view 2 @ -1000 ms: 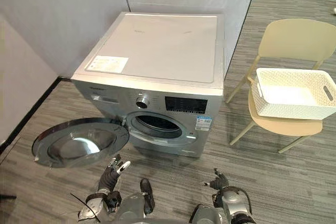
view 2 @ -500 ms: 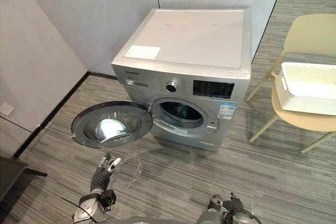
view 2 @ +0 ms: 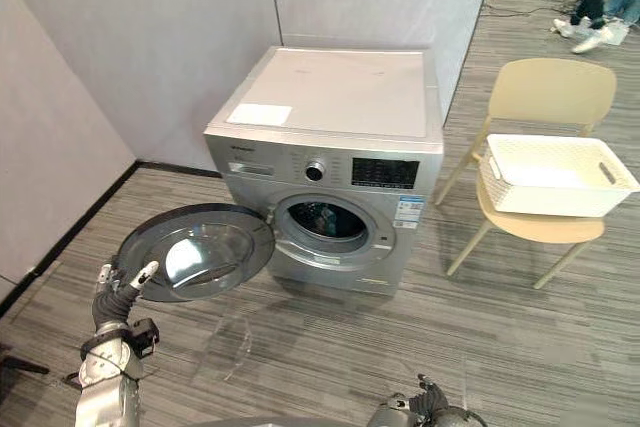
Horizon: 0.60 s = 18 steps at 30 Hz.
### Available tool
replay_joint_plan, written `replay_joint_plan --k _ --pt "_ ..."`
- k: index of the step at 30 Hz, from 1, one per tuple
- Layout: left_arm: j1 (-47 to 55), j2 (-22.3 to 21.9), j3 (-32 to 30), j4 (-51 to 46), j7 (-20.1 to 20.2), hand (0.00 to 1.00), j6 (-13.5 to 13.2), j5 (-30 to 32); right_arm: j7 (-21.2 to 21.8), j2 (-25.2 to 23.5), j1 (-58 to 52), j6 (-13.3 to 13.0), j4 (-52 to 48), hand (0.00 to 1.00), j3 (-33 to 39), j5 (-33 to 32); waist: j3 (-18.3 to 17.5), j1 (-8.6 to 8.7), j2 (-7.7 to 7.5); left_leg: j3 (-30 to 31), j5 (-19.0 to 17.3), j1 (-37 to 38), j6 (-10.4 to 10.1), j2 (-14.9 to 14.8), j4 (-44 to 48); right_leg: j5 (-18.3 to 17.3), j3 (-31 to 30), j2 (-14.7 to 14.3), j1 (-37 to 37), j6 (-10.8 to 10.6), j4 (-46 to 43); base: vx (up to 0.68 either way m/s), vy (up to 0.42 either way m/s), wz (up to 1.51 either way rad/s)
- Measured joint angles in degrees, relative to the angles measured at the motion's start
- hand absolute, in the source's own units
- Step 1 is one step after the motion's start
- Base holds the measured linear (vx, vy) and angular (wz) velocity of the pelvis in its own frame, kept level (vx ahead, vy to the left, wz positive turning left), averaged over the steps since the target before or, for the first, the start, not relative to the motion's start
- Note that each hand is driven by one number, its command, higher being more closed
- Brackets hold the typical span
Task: Pick up the laundry basket with both hands and put the clothes into the washing machine.
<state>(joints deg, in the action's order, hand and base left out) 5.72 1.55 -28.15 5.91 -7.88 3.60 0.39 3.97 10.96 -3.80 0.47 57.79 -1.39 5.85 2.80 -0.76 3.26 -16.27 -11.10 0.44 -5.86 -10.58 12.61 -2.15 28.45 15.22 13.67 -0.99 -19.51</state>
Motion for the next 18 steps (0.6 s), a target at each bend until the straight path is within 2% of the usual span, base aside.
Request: replay_joint_plan --k 2,3,6,7,9,11,13,14,16,18 --pt "-4.2 1.2 -3.0 2.9 -1.3 0.0 1.2 1.9 0.1 0.9 1.5 0.0 0.0 0.0 -1.8 1.0 1.7 0.19 0.08 0.4 0.0 -0.7 -0.8 -1.7 4.1 -1.9 -0.3 -1.0 0.7 1.2 -1.7 0.06 -0.195 -0.18" --pt "-7.2 3.1 -4.2 5.2 -2.4 0.0 1.8 2.7 0.3 1.6 2.7 0.0 0.1 0.0 -2.6 1.5 3.2 0.22 -0.08 1.7 0.3 -2.3 -0.5 -2.5 8.6 -2.7 -0.5 -1.1 0.6 1.5 -3.2 0.05 -0.195 -0.13" --pt "-11.8 8.9 -6.6 9.5 -4.8 0.0 2.8 2.7 1.2 2.2 4.6 0.0 0.7 0.0 -3.2 1.6 5.1 0.35 0.06 4.9 2.6 -5.2 0.5 -3.0 14.4 -4.3 -1.5 -0.9 0.7 2.5 -4.5 -0.01 -0.169 -0.13" --pt "-13.3 12.6 -7.2 10.7 -5.6 0.0 3.2 3.1 1.1 1.8 4.7 0.0 1.1 0.0 -2.9 1.6 5.6 0.27 -0.48 5.4 2.8 -5.7 0.2 -3.5 14.6 -4.8 -1.9 -1.3 0.9 2.9 -4.6 -0.02 -0.112 -0.18" --pt "-14.5 15.1 -8.7 11.4 -6.3 0.0 3.2 3.3 0.8 1.9 4.7 0.0 1.1 0.0 -2.5 1.5 5.6 0.35 -0.4 5.3 2.8 -5.3 0.0 -3.5 12.6 -5.1 -2.4 -1.8 1.8 3.0 -5.1 -0.01 -0.1 -0.19" --pt "-18.2 20.1 -10.6 15.5 -7.2 0.0 3.5 4.5 0.9 1.6 5.6 0.0 1.2 0.0 -1.5 1.5 6.2 0.58 -0.06 5.3 2.1 -3.8 -1.1 -3.8 9.2 -5.0 -2.9 -2.7 3.0 2.7 -5.9 -0.03 -0.054 -0.16" --pt "-21.6 26.6 -11.1 21.8 -7.3 0.0 3.6 4.6 0.8 0.4 5.9 0.0 0.9 0.0 -0.7 1.4 7.6 1.61 -1.49 4.9 0.3 -2.7 -3.5 -4.4 7.4 -4.7 -3.5 -3.5 4.1 2.8 -6.7 -0.07 0.015 -0.16" --pt "-22.2 27.6 -11.3 22.9 -7.3 0.0 3.6 4.6 0.8 0.1 5.8 -0.1 0.6 0.0 -0.4 1.4 7.8 1.67 -1.85 4.6 -0.2 -2.5 -4.0 -4.4 6.9 -4.6 -3.8 -3.6 4.5 2.8 -6.9 -0.05 0.062 -0.32" --pt "-23.5 30.3 -12.3 25.5 -7.3 0.0 3.4 4.6 0.8 -0.4 5.8 -0.2 -0.5 0.0 0.0 1.4 8.4 1.51 -2.67 3.0 -1.9 -1.8 -4.6 -4.3 6.0 -3.8 -5.6 -4.2 6.0 2.9 -7.1 -0.07 0.085 -0.44" --pt "-27.9 36.6 -12.8 32.4 -7.3 0.0 3.4 4.7 0.9 -0.8 5.9 -0.5 -2.7 0.0 -0.4 0.6 10.7 1.35 -4.71 0.4 -2.8 -2.7 -4.0 -3.4 7.6 -1.2 -8.4 -4.6 8.1 2.9 -6.2 -0.15 0.104 -0.61"
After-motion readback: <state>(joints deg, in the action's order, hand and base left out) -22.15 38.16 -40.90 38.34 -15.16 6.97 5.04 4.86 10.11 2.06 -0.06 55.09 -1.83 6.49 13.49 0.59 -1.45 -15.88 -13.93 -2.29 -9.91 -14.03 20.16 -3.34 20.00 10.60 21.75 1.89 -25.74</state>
